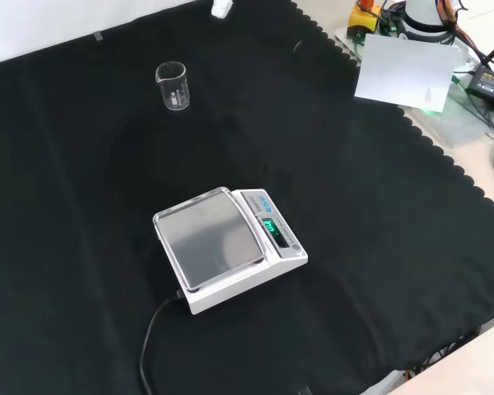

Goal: Pick up the beaker.

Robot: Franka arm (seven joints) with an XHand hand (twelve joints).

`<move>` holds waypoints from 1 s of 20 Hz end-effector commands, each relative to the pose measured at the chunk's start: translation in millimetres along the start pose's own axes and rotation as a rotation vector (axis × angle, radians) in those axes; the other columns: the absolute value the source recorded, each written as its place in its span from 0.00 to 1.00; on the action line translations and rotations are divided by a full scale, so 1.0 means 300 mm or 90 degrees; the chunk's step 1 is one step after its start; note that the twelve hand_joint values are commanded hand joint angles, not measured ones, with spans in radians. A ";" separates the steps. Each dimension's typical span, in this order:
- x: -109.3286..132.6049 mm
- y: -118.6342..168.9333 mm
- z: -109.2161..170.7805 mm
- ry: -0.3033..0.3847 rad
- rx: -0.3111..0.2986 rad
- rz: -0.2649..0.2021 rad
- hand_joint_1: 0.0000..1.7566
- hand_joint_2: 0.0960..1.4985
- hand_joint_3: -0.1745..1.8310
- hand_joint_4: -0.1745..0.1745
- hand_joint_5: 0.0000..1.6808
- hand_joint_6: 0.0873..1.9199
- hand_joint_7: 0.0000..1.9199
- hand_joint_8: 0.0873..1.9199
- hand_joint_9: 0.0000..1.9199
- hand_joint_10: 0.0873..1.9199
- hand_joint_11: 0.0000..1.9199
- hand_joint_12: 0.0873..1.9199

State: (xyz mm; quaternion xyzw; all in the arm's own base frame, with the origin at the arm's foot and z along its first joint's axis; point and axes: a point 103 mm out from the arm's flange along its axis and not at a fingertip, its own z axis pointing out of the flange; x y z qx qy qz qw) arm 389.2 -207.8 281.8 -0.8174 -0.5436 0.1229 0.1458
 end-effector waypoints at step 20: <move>0.362 0.393 0.256 -0.018 0.067 -0.137 0.34 0.42 0.15 0.57 0.06 0.00 0.02 0.34 0.03 0.47 0.00 0.81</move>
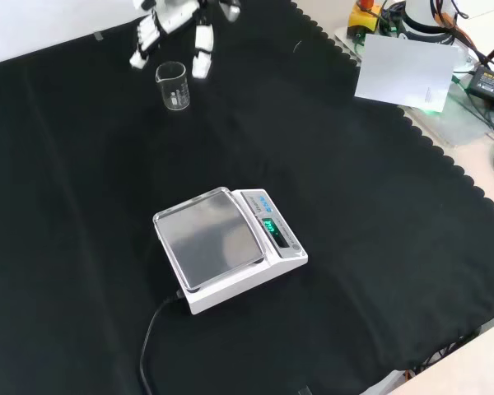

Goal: Pick up the beaker.

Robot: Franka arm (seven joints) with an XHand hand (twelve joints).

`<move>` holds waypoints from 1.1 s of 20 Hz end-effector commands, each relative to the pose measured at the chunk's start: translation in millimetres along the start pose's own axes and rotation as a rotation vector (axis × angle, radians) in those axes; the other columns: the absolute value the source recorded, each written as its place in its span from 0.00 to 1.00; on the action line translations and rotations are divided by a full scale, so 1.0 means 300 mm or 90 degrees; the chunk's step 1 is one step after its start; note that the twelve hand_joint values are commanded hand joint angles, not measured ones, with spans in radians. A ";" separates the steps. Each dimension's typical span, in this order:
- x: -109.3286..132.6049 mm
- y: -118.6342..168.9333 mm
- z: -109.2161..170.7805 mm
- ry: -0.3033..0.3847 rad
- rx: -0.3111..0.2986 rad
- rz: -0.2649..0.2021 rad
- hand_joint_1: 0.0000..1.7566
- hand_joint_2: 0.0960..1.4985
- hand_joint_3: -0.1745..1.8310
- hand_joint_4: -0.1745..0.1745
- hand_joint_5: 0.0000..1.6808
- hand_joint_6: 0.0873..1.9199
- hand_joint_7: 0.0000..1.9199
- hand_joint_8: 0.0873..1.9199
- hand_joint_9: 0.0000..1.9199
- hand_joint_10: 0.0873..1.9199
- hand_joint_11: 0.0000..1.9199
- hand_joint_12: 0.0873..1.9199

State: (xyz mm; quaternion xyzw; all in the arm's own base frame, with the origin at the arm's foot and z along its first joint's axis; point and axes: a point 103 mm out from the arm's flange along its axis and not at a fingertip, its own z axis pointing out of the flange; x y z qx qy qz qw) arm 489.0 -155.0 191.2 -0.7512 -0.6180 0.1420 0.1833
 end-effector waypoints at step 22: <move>-0.137 0.109 0.191 0.010 0.048 0.023 0.36 0.42 0.15 0.60 0.05 0.00 0.01 0.34 0.03 0.47 0.00 0.82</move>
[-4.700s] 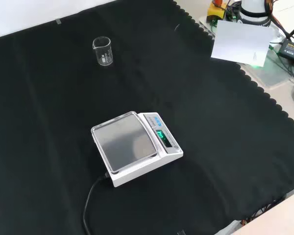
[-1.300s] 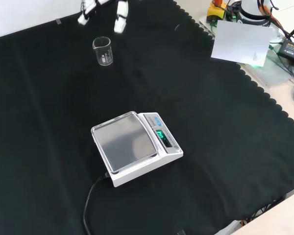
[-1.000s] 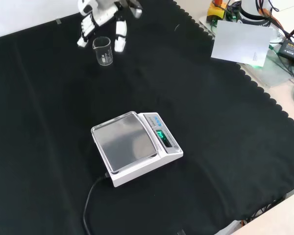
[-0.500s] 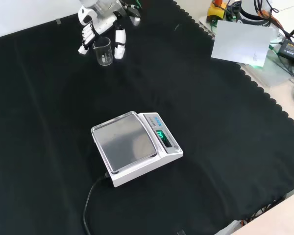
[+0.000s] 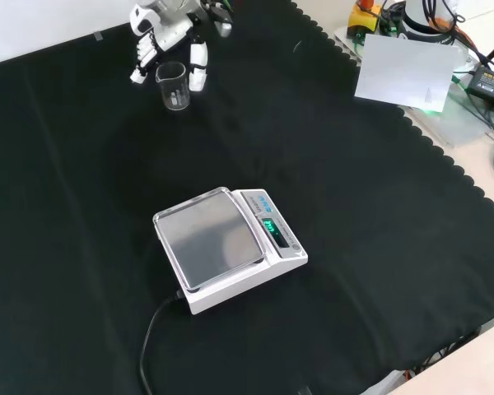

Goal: Pick up the beaker.

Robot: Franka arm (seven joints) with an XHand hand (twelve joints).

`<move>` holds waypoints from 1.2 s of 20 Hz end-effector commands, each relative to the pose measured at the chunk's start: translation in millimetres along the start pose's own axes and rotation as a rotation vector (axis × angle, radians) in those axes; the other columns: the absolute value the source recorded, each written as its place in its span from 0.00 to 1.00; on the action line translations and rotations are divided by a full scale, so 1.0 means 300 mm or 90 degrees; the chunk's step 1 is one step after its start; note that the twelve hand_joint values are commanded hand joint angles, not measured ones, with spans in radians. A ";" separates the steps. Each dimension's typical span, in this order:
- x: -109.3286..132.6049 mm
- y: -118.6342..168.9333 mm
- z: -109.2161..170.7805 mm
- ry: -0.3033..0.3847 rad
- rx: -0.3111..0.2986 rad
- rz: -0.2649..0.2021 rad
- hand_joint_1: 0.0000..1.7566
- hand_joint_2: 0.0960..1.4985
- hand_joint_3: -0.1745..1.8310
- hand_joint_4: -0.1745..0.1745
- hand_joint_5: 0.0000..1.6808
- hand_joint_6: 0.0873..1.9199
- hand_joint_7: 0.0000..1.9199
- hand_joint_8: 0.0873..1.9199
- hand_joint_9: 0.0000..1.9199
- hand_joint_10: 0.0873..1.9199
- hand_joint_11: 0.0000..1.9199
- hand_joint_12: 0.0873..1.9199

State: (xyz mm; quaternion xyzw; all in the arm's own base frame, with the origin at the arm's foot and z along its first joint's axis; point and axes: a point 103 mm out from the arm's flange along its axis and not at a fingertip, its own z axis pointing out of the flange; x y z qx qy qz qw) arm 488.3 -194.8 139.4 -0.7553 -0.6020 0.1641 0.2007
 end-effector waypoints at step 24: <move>0.008 0.008 0.108 0.079 -0.125 -0.004 0.72 0.32 0.46 0.21 0.45 0.54 0.42 0.52 0.59 0.40 0.64 0.46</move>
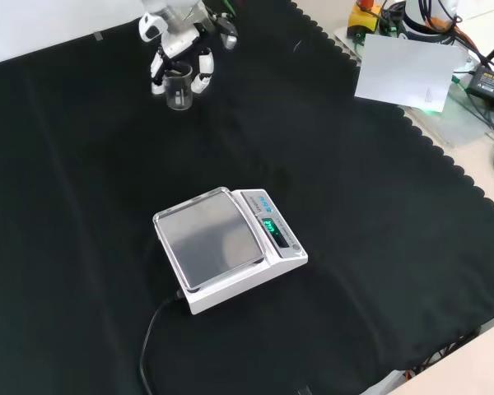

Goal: Pick up the beaker.

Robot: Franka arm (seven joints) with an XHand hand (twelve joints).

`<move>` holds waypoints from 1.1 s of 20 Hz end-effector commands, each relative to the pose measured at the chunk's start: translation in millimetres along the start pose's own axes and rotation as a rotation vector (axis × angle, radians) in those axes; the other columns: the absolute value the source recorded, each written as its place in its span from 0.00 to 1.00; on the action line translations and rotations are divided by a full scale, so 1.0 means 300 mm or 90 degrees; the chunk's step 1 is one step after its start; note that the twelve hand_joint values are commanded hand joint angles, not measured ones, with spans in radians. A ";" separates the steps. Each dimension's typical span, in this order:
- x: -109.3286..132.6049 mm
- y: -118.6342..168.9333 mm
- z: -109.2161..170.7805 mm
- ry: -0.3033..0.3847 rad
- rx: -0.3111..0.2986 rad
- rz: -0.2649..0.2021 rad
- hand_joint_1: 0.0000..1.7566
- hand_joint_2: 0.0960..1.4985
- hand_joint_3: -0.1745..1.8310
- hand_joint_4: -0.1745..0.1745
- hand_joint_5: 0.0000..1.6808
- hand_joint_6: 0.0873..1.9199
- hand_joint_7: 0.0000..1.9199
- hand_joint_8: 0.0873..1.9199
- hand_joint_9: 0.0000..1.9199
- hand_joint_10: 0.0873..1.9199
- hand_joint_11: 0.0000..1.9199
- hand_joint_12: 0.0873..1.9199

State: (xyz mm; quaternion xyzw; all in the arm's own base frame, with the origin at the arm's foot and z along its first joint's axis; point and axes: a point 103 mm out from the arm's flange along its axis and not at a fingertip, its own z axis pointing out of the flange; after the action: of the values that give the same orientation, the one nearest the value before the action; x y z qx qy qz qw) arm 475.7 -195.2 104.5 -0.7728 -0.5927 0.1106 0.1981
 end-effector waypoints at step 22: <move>0.243 -0.130 -0.287 -0.044 -0.107 -0.081 0.68 0.46 0.38 0.00 0.67 0.44 0.48 0.65 0.61 0.51 0.70 0.39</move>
State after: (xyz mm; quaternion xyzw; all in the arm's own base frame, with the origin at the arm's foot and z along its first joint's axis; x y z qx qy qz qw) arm 492.6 -162.7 184.1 -0.7597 -0.6349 0.0584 0.1278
